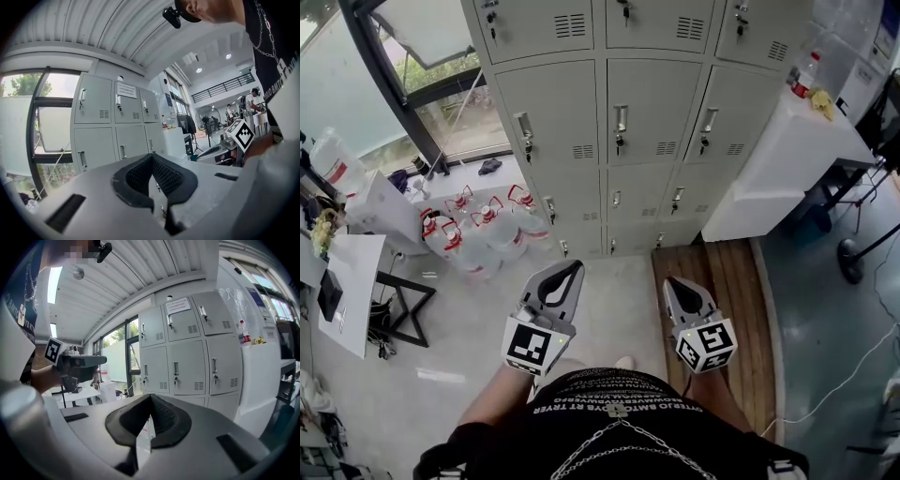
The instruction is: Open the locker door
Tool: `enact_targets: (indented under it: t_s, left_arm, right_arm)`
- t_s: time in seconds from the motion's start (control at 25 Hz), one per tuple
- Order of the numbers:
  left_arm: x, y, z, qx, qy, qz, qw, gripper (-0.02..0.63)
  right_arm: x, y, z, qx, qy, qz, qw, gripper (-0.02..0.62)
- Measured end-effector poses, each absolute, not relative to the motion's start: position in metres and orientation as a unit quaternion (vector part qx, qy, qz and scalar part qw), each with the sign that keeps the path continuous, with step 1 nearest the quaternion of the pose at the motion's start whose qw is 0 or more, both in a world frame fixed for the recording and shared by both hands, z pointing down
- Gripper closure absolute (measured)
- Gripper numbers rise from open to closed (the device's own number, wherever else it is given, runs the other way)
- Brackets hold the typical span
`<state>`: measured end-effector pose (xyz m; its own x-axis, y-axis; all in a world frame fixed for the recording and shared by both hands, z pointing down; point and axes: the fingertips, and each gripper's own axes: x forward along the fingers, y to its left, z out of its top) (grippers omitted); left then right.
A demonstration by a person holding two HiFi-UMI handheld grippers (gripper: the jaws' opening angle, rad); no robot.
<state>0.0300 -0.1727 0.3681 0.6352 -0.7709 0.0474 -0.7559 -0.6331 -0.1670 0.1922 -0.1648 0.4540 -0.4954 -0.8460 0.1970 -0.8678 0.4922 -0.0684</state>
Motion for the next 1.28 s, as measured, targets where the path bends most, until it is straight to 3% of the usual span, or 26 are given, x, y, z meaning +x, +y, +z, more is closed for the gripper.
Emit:
enact_targets:
  t_s: [0.48,1.28]
  left_arm:
    - [-0.014,-0.237,0.402,-0.875,0.477,-0.081,0.007,0.606]
    - [-0.057,-0.472,0.394,-0.919,0.389,-0.051,0.024,0.607]
  right_arm:
    - [0.156,-0.247,0.470,0.444,-0.887,0.095,0.088,0.600]
    - [0.103,-0.456,0.453,0.512,-0.849,0.087,0.096,0.600]
